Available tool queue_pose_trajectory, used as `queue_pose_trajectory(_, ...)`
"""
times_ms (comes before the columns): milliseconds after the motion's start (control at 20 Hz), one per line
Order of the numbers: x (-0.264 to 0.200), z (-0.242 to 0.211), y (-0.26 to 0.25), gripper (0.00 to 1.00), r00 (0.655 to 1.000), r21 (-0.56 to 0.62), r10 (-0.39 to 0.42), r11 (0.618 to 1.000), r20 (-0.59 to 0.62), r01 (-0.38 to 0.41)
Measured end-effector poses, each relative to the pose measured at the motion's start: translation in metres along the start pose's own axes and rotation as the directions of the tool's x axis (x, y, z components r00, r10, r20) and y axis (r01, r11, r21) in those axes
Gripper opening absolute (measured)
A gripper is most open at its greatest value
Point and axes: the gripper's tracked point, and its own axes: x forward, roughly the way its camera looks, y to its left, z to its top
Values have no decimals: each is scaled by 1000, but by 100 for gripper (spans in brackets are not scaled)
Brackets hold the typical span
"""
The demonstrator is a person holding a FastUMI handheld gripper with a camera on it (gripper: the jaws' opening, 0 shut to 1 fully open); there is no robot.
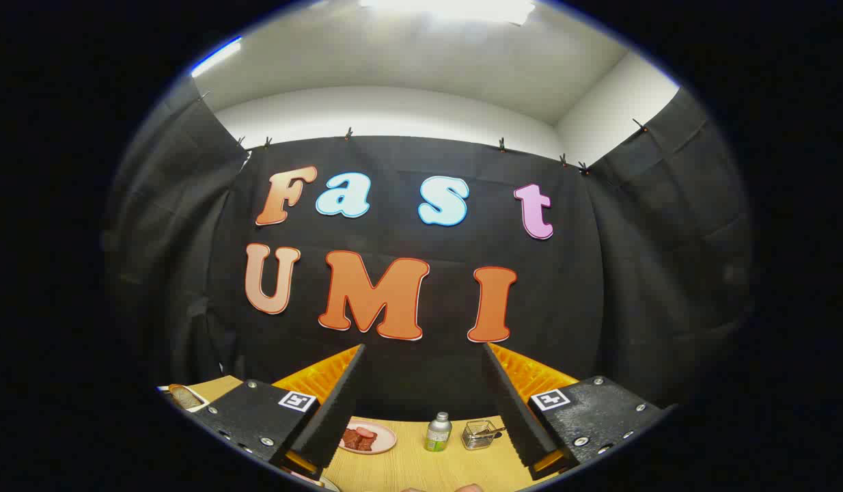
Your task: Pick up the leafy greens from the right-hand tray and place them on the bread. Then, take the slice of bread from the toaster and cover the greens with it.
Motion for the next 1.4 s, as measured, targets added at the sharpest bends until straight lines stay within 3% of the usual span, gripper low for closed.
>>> queue_pose_trajectory(700, -2, 0, 4, 98, 1000, -17, 15, 1000, 1, -15)
queue_pose_trajectory(1000, -10, -53, 7, 98, 993, -43, 24, 999, -118, -30)
queue_pose_trajectory(1200, -21, -111, 14, 99, 957, -11, 71, 997, -280, -77)
queue_pose_trajectory(1400, -42, -183, 26, 99, 870, 32, 137, 990, -474, -139)
